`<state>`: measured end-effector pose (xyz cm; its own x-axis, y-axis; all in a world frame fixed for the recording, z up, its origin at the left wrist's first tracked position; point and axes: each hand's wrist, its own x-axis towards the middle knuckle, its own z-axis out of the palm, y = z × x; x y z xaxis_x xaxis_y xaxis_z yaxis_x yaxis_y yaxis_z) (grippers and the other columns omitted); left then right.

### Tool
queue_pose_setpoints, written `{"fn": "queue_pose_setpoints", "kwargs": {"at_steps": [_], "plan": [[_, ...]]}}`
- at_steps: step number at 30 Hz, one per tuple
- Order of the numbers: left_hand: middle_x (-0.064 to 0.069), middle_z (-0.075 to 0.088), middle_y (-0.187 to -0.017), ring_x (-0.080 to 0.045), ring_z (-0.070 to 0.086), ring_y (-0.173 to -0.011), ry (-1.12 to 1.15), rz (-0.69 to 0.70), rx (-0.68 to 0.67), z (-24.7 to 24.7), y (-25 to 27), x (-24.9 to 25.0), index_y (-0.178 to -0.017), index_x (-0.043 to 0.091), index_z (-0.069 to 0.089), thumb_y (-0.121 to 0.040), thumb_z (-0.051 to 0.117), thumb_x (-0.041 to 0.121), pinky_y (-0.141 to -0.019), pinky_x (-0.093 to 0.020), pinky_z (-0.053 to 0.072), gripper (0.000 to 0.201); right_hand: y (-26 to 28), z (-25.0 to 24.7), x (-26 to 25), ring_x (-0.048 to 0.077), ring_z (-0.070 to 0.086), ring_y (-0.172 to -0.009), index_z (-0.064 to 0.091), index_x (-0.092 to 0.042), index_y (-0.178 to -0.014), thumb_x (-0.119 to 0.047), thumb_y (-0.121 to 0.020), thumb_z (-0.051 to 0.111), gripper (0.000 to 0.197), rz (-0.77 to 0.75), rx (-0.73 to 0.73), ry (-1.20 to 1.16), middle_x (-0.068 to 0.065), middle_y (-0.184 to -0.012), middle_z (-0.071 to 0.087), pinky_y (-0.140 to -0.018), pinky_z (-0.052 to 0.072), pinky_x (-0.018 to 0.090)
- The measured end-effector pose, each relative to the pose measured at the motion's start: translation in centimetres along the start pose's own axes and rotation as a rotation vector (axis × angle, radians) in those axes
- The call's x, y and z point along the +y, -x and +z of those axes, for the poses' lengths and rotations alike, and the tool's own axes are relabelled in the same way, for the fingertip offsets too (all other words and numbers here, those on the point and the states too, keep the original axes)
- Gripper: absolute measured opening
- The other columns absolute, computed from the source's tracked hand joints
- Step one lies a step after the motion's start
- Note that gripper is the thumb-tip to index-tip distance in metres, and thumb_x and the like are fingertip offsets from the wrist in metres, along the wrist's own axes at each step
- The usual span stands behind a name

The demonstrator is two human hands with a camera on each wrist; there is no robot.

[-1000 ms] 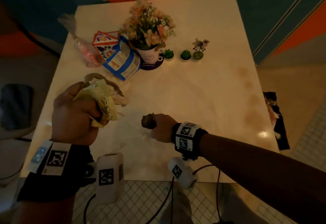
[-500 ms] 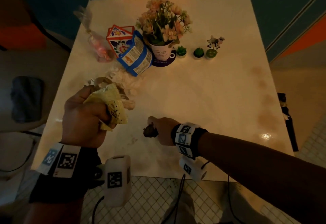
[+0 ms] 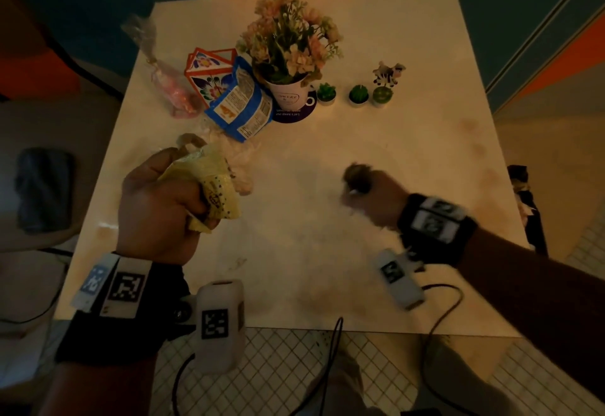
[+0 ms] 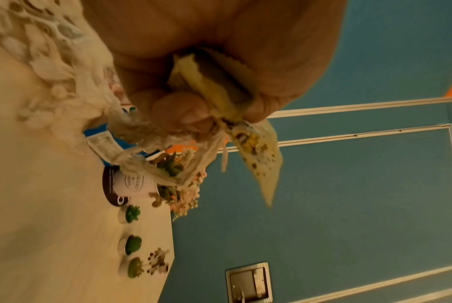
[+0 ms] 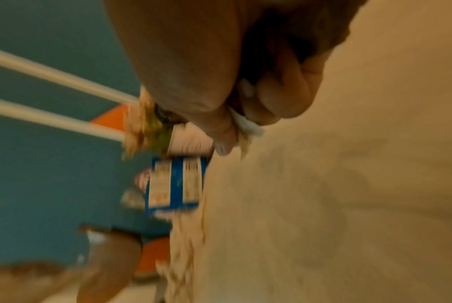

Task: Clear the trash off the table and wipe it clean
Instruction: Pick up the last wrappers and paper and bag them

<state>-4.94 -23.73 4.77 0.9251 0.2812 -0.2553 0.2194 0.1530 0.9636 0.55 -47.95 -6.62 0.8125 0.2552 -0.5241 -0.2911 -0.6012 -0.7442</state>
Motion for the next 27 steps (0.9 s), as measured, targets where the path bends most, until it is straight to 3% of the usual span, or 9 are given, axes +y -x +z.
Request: {"fn": "queue_pose_setpoints", "kwargs": {"at_steps": [2, 4, 10, 13, 17, 20, 22, 24, 27], "plan": [[-0.008, 0.06, -0.053, -0.025, 0.061, -0.041, -0.005, -0.014, -0.031, 2.1, 0.2, 0.3, -0.083, 0.008, 0.059, -0.059, 0.023, -0.025, -0.038, -0.016, 0.032, 0.054, 1.8, -4.4, 2.1, 0.023, 0.047, -0.058, 0.06, -0.014, -0.074, -0.014, -0.09, 0.063, 0.016, 0.101, 0.09, -0.132, 0.009, -0.064, 0.051, -0.059, 0.04, 0.032], [-0.008, 0.061, -0.054, -0.026, 0.063, -0.043, -0.011, -0.042, -0.061, 4.7, 0.3, 0.3, -0.087, 0.007, 0.057, -0.061, 0.023, -0.027, -0.036, -0.016, 0.034, 0.055, 3.8, -8.5, 4.8, 0.023, 0.039, -0.049, 0.059, -0.012, -0.075, -0.016, -0.092, 0.061, 0.017, 0.183, 0.178, -0.19, 0.011, -0.061, 0.046, -0.053, 0.037, 0.031], [-0.016, 0.042, -0.071, -0.03, 0.04, -0.056, -0.092, -0.148, -0.23, 15.6, 0.7, -2.4, -0.068, 0.012, 0.065, -0.045, 0.04, -0.01, -0.046, -0.026, 0.028, 0.041, 9.4, -17.5, 12.6, 0.016, 0.041, -0.034, 0.054, -0.01, -0.073, -0.006, -0.094, 0.054, 0.022, 0.328, 0.314, -0.35, 0.012, -0.063, 0.04, -0.055, 0.034, 0.033], [-0.02, 0.046, -0.073, -0.039, 0.048, -0.066, -0.162, -0.207, -0.326, 23.3, 1.7, -5.3, -0.074, -0.005, 0.055, -0.041, 0.042, -0.009, -0.047, -0.032, 0.027, 0.036, 10.2, -20.9, 17.7, 0.023, 0.034, -0.04, 0.056, -0.007, -0.072, -0.005, -0.094, 0.055, 0.023, 0.426, 0.315, -0.333, 0.012, -0.057, 0.04, -0.05, 0.03, 0.031], [-0.008, 0.056, -0.072, -0.027, 0.048, -0.053, -0.19, -0.325, -0.385, 33.9, 3.4, -10.3, -0.064, 0.004, 0.057, -0.051, 0.042, -0.014, -0.045, -0.027, 0.031, 0.027, 10.3, -24.3, 23.8, 0.021, 0.032, -0.043, 0.056, -0.001, -0.08, -0.009, -0.095, 0.055, 0.017, 0.488, 0.265, -0.308, 0.013, -0.057, 0.04, -0.048, 0.031, 0.028], [-0.008, 0.06, -0.073, -0.028, 0.058, -0.067, -0.26, -0.389, -0.379, 40.9, 4.2, -14.6, -0.083, 0.004, 0.068, -0.043, 0.046, -0.002, -0.051, -0.035, 0.046, 0.046, 10.0, -26.4, 27.2, 0.019, 0.034, -0.048, 0.056, 0.0, -0.078, -0.004, -0.095, 0.053, 0.018, 0.504, 0.221, -0.33, 0.009, -0.057, 0.041, -0.05, 0.03, 0.027], [-0.002, 0.064, -0.074, -0.025, 0.063, -0.075, -0.376, -0.41, -0.371, 44.3, 4.3, -17.5, -0.091, 0.01, 0.073, -0.048, 0.054, 0.004, -0.07, -0.043, 0.055, 0.048, 9.2, -27.6, 29.5, 0.017, 0.034, -0.049, 0.055, -0.006, -0.067, -0.004, -0.095, 0.053, 0.028, 0.52, 0.186, -0.325, 0.007, -0.055, 0.041, -0.051, 0.029, 0.026], [-0.001, 0.067, -0.09, -0.02, 0.062, -0.086, -0.561, -0.432, -0.375, 47.0, 4.4, -20.7, -0.107, 0.012, 0.069, -0.067, 0.061, 0.007, -0.085, -0.036, 0.052, 0.041, 8.0, -28.6, 31.9, 0.016, 0.034, -0.049, 0.051, -0.009, -0.06, -0.006, -0.095, 0.052, 0.035, 0.549, 0.143, -0.281, 0.005, -0.055, 0.041, -0.05, 0.029, 0.026], [-0.011, 0.06, -0.124, -0.027, 0.059, -0.107, -0.725, -0.496, -0.339, 49.8, 4.1, -25.4, -0.125, 0.009, 0.058, -0.085, 0.054, 0.008, -0.083, -0.024, 0.046, 0.04, 6.1, -29.2, 34.9, 0.019, 0.034, -0.049, 0.044, -0.011, -0.053, -0.011, -0.093, 0.054, 0.041, 0.576, 0.074, -0.212, 0.006, -0.054, 0.04, -0.052, 0.03, 0.026]]}}
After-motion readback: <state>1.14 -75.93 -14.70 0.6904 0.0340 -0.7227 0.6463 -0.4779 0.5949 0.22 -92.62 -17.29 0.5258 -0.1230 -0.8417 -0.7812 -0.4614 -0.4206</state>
